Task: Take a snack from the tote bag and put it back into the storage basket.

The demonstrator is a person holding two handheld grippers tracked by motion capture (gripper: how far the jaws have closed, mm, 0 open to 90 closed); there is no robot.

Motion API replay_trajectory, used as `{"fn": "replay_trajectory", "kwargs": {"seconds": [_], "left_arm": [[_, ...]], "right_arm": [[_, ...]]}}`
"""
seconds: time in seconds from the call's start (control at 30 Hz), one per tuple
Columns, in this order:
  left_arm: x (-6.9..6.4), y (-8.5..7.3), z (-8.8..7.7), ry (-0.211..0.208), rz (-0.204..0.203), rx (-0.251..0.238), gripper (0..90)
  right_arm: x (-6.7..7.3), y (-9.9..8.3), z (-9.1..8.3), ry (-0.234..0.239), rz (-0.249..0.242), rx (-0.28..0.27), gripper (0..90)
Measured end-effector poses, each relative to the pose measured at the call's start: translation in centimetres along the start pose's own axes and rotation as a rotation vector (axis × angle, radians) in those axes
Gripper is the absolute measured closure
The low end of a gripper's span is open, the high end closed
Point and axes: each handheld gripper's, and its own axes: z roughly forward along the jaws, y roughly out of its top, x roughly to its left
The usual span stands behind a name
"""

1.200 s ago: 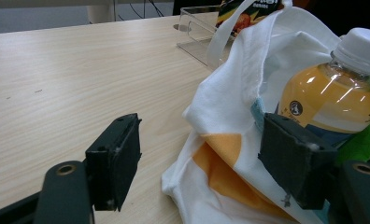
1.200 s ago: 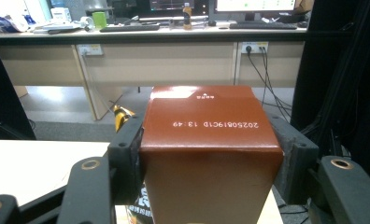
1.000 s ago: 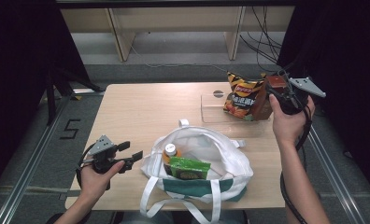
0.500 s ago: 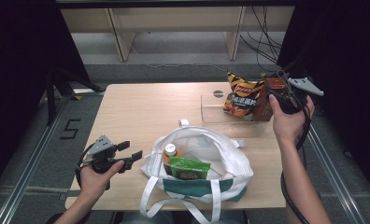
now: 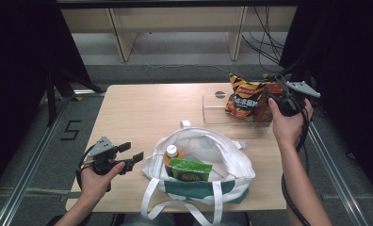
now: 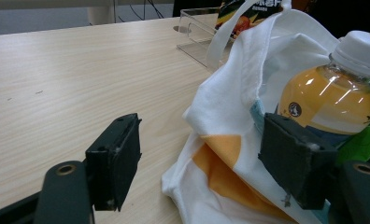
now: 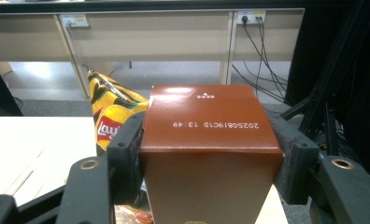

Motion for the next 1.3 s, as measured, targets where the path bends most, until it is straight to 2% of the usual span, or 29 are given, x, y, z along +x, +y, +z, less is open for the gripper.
{"fn": "replay_trajectory", "kwargs": {"seconds": [0.13,0.17,0.23,0.5,0.53,0.57,0.6,0.63,0.7,0.83,1.0,1.2,1.3], "left_arm": [[0.1,0.0,0.0,-0.001,-0.002,-0.003,28.6],[0.0,0.0,0.0,-0.005,-0.016,-0.007,28.6],[0.0,0.0,0.0,-0.004,-0.002,-0.005,28.6],[0.0,0.0,0.0,0.001,-0.004,0.001,28.5],[0.0,0.0,0.0,0.0,-0.003,0.001,28.5],[0.0,0.0,0.0,-0.006,-0.002,-0.005,28.5],[0.0,0.0,0.0,-0.007,-0.003,-0.005,28.5],[0.0,0.0,0.0,-0.004,-0.003,-0.006,28.5],[0.0,0.0,0.0,0.001,-0.022,-0.008,28.5],[0.0,0.0,0.0,0.004,-0.015,-0.002,28.5],[0.1,0.0,0.0,-0.006,0.0,-0.006,28.5],[0.0,0.0,0.0,0.0,-0.003,0.003,28.5],[0.0,0.0,0.0,0.0,-0.005,0.002,28.5]], "right_arm": [[0.0,0.1,0.1,0.0,0.007,0.033,39.0],[0.0,0.1,0.2,0.0,0.007,0.033,39.0],[0.0,0.1,0.3,-0.001,0.006,0.041,38.9],[-0.1,0.0,0.8,-0.004,0.022,0.078,38.4],[-0.1,0.0,0.8,-0.004,0.027,0.09,38.4],[-0.2,-0.3,1.1,-0.008,0.005,0.093,38.4],[-0.2,-0.5,1.3,-0.006,0.009,0.118,38.4],[-0.2,-0.9,1.5,-0.009,0.002,0.116,38.4],[-0.1,-1.5,1.7,-0.012,0.006,0.133,38.1],[-0.2,-1.9,1.9,-0.013,0.019,0.11,37.5],[-0.3,-2.0,1.9,-0.003,0.033,0.108,34.5],[-0.4,-2.1,1.7,-0.021,0.009,0.095,26.8],[-0.5,-2.1,1.3,-0.019,0.015,0.089,26.7]]}}
